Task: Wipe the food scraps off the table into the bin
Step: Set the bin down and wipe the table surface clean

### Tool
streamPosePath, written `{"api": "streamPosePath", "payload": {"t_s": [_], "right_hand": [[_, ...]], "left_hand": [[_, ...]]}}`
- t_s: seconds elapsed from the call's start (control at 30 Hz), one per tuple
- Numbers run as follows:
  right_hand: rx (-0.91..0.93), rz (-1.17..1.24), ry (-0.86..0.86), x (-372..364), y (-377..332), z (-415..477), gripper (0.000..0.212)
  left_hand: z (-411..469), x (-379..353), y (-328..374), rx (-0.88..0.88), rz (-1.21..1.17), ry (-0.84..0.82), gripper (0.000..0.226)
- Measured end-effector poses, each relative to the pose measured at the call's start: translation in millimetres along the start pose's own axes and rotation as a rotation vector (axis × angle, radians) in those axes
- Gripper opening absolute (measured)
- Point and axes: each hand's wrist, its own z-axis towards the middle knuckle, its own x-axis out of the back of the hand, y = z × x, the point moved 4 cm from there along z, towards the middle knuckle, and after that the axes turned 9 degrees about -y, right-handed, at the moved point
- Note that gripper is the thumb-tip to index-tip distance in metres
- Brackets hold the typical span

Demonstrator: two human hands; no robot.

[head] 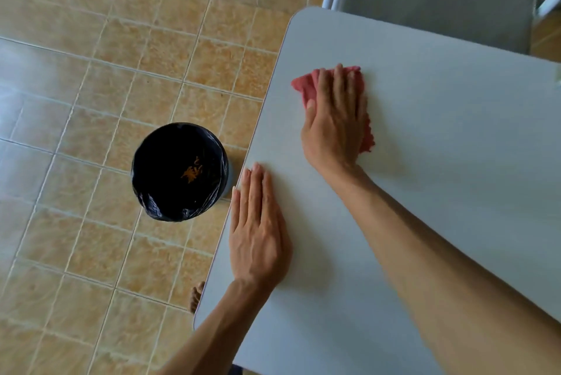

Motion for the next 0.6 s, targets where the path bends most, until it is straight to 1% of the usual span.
{"api": "streamPosePath", "payload": {"t_s": [0.03,0.1,0.13,0.17,0.2,0.23,0.3,0.33,0.37,0.4,0.43,0.5,0.53,0.57,0.6], "right_hand": [[0.144,-0.011,-0.060,-3.8,-12.0,-9.9,0.052],[0.590,-0.078,-0.238,-11.3,-25.3,-27.1,0.051],[0.748,-0.121,-0.316,-11.1,-22.1,-22.7,0.050],[0.816,-0.147,-0.347,-9.9,-16.1,-9.4,0.050],[0.778,-0.144,-0.331,-7.9,-9.0,8.4,0.049],[0.662,-0.101,-0.281,-4.1,-0.6,28.0,0.049],[0.327,0.016,-0.155,4.9,12.1,54.6,0.050],[0.157,0.049,-0.094,5.4,8.4,54.0,0.050],[0.038,0.057,-0.052,2.9,-2.6,44.8,0.052],[0.026,0.052,-0.047,-2.2,-17.3,31.8,0.053],[0.143,0.049,-0.072,-7.0,-33.6,16.2,0.053],[0.575,0.002,-0.176,-17.3,-50.9,-12.9,0.048],[0.743,-0.033,-0.237,-17.6,-47.2,-14.3,0.047],[0.838,-0.051,-0.272,-15.1,-38.6,-4.6,0.047],[0.850,-0.048,-0.290,-12.1,-29.3,11.6,0.047]], "left_hand": [[0.4,-0.3,-0.3,0.007,0.004,-0.003,0.057],[1.4,-0.3,-0.5,0.009,0.015,-0.002,0.058],[2.0,-0.3,-0.4,0.004,0.022,0.000,0.058],[2.3,-0.1,-0.4,0.002,0.028,-0.002,0.058],[2.5,0.0,-0.7,-0.001,0.033,-0.005,0.057],[2.5,0.1,-0.6,-0.001,0.037,-0.007,0.057],[1.8,-0.2,-0.1,0.007,0.046,-0.009,0.057],[1.2,-0.6,-0.2,0.010,0.048,-0.009,0.056],[0.6,-0.8,-0.4,0.011,0.047,-0.008,0.056],[0.0,-1.1,-0.8,0.009,0.045,-0.006,0.057],[0.1,-1.2,-1.2,0.004,0.043,-0.004,0.057],[1.2,-0.5,-1.4,-0.004,0.039,0.000,0.057],[1.6,0.0,-1.2,-0.003,0.034,0.006,0.057],[1.8,0.6,-0.6,-0.001,0.028,0.010,0.057],[2.1,0.9,0.0,0.000,0.022,0.012,0.057]]}}
